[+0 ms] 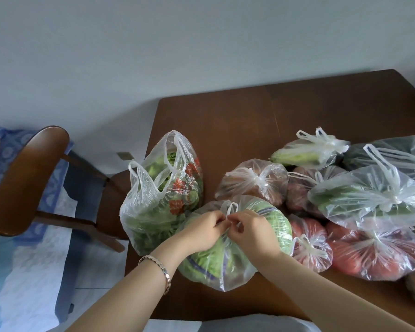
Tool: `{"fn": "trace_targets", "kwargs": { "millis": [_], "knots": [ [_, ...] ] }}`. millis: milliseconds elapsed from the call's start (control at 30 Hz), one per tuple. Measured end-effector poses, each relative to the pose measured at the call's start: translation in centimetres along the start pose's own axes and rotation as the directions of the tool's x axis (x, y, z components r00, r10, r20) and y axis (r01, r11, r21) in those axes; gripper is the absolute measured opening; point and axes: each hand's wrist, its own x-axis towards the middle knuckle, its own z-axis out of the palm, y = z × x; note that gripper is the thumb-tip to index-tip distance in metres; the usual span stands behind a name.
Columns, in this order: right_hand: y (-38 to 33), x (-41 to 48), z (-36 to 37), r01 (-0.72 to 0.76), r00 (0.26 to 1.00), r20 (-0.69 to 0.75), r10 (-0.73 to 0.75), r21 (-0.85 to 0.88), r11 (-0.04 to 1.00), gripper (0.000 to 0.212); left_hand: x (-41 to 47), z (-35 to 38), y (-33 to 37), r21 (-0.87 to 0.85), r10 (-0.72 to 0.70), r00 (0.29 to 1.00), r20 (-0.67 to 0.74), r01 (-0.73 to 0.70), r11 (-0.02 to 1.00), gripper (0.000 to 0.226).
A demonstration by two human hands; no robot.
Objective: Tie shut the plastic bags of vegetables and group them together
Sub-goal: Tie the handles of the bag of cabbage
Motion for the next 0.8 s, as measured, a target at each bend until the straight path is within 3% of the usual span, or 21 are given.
{"fn": "trace_targets", "kwargs": {
  "millis": [133,300,467,600,700,800],
  "knots": [
    [-0.3,0.6,0.0,-0.015,0.998,0.054,0.021,-0.109,0.994,0.020,-0.4,0.5,0.3,0.056,0.038,0.995,-0.088,-0.033,0.998,0.020],
    [-0.3,1.2,-0.2,-0.028,0.999,0.031,0.029,-0.049,0.998,0.016,-0.6,0.7,0.2,-0.090,0.003,0.984,-0.178,-0.020,0.996,0.021],
    [-0.5,0.8,-0.4,-0.028,0.999,0.040,0.029,-0.018,0.999,0.015,-1.0,1.1,0.3,-0.129,-0.003,0.975,-0.221,-0.026,0.991,0.017],
    [-0.7,0.8,-0.6,-0.114,0.993,0.003,0.115,0.146,0.983,0.008,-1.1,0.9,0.7,-0.158,-0.007,0.973,-0.233,-0.031,0.987,0.017],
    [-1.0,0.8,-0.8,-0.189,0.980,0.004,0.197,0.302,0.934,0.018,-1.3,0.9,0.9,-0.064,0.043,0.950,-0.310,-0.066,0.996,0.021],
    [-1.1,1.0,-1.5,-0.206,0.978,0.051,0.200,0.288,0.935,0.020,-1.5,1.3,0.6,0.033,0.144,0.906,-0.398,-0.143,0.989,0.020]
  ]
}}
